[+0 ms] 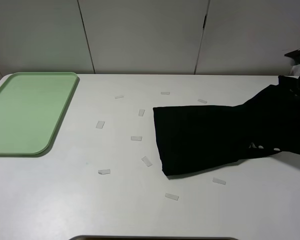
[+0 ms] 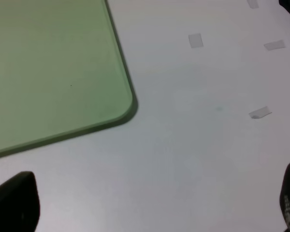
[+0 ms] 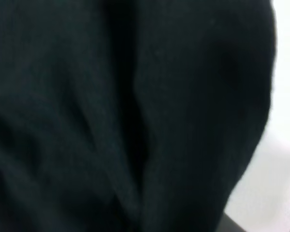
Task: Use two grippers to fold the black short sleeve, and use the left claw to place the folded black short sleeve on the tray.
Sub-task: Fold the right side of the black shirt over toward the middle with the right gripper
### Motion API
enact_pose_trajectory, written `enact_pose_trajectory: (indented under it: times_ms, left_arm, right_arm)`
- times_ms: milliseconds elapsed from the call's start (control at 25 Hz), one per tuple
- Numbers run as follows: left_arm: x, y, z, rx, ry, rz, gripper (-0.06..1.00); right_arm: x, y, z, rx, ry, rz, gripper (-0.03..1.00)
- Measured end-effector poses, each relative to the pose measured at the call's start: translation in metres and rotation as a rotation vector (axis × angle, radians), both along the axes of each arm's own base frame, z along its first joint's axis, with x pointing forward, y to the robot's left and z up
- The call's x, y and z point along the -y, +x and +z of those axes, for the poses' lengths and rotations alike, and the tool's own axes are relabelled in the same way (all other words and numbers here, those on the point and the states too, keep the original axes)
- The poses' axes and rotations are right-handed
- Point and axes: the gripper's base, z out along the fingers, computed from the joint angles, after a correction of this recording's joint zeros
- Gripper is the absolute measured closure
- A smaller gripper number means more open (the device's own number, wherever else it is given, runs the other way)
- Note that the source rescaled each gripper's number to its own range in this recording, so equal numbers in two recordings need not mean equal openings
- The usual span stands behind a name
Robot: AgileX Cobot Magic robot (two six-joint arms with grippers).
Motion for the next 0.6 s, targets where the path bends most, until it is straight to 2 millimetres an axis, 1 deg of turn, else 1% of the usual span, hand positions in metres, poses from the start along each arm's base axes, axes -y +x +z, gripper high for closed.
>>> enact_pose_trajectory:
  times_ms: [80, 120, 160, 200, 480, 520, 560, 600]
  left_arm:
    - [0.0, 0.0, 0.0, 0.0, 0.0, 0.0, -0.05]
    - [0.0, 0.0, 0.0, 0.0, 0.0, 0.0, -0.05]
    - [0.0, 0.0, 0.0, 0.0, 0.0, 0.0, -0.05]
    - [0.0, 0.0, 0.0, 0.0, 0.0, 0.0, -0.05]
    - [0.0, 0.0, 0.0, 0.0, 0.0, 0.0, -0.05]
    - [0.0, 0.0, 0.0, 0.0, 0.0, 0.0, -0.05]
    - [0.0, 0.0, 0.0, 0.0, 0.0, 0.0, -0.05]
    - [0.0, 0.0, 0.0, 0.0, 0.0, 0.0, -0.05]
  right_arm:
    - [-0.01, 0.004, -0.01, -0.019, -0.033, 0.007, 0.89]
    - [-0.01, 0.004, -0.01, -0.019, -0.033, 0.007, 0.89]
    - [-0.015, 0.005, -0.014, -0.022, -0.044, 0.006, 0.89]
    - [-0.027, 0.007, -0.019, -0.026, -0.064, 0.003, 0.89]
    - [-0.063, 0.008, -0.019, 0.015, -0.103, 0.012, 0.89]
    - [-0.063, 0.008, -0.019, 0.015, -0.103, 0.012, 0.89]
    - [-0.074, 0.007, -0.019, 0.021, -0.101, 0.027, 0.89]
    - [-0.079, 0.007, -0.019, 0.024, -0.1, 0.037, 0.89]
